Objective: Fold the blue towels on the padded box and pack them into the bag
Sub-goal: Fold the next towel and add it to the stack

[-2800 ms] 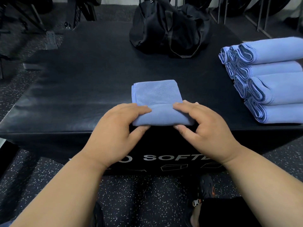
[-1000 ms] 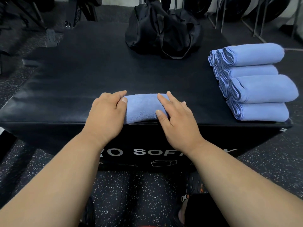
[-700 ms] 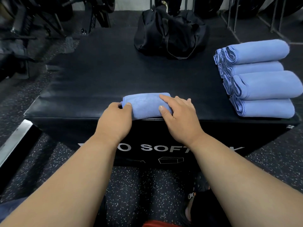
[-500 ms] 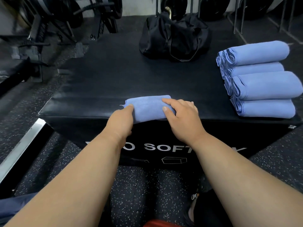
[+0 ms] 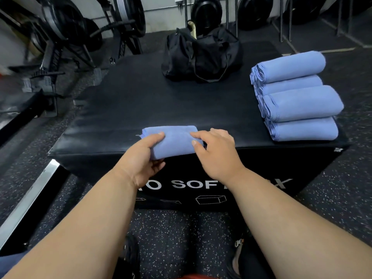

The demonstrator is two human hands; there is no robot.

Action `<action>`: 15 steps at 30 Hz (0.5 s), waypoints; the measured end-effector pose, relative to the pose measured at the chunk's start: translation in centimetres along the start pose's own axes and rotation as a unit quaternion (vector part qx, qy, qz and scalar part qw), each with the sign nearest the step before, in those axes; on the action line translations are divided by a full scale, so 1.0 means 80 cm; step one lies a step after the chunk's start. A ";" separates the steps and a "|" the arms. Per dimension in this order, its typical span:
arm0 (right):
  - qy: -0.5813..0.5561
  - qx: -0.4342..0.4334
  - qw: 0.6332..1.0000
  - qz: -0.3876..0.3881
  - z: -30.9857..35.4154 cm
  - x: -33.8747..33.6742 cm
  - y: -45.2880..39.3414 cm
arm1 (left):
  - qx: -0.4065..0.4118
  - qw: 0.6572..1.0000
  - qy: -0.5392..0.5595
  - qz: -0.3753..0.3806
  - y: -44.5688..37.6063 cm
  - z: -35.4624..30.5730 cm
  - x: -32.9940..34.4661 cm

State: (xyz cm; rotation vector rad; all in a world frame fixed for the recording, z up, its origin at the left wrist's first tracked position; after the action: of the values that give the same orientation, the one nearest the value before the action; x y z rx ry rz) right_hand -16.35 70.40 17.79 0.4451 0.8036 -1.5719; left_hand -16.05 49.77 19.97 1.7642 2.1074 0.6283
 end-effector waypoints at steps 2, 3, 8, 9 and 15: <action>-0.013 0.016 1.000 -0.015 -0.006 -0.009 0.003 | 0.039 0.999 -0.001 -0.023 0.006 -0.007 0.007; -0.026 0.032 0.999 -0.027 -0.011 -0.015 0.003 | 0.066 0.997 -0.003 -0.031 0.010 -0.013 0.013; -0.099 0.120 0.982 -0.105 -0.043 -0.064 0.005 | 0.162 0.986 -0.048 -0.008 0.036 -0.043 0.060; -0.123 0.144 0.975 -0.116 -0.051 -0.073 0.005 | 0.169 0.984 -0.053 0.001 0.039 -0.047 0.072; -0.293 0.256 0.907 -0.162 -0.094 -0.106 0.010 | 0.158 0.986 -0.040 0.038 0.046 -0.070 0.152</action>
State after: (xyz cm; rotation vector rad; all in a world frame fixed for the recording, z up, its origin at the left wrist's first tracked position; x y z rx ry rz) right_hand -15.35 81.69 18.30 0.1835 -0.0155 -2.0892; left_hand -18.06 61.48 27.10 2.0048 2.1878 0.2431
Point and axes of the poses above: each hand's wrist, its own y-axis away from the middle knuckle, its own x-axis out of the palm, z = x × y, the point moved 4 cm from there along -y, towards the middle knuckle, and after that the axes turned 3 degrees about -z, right-handed, at the moved point
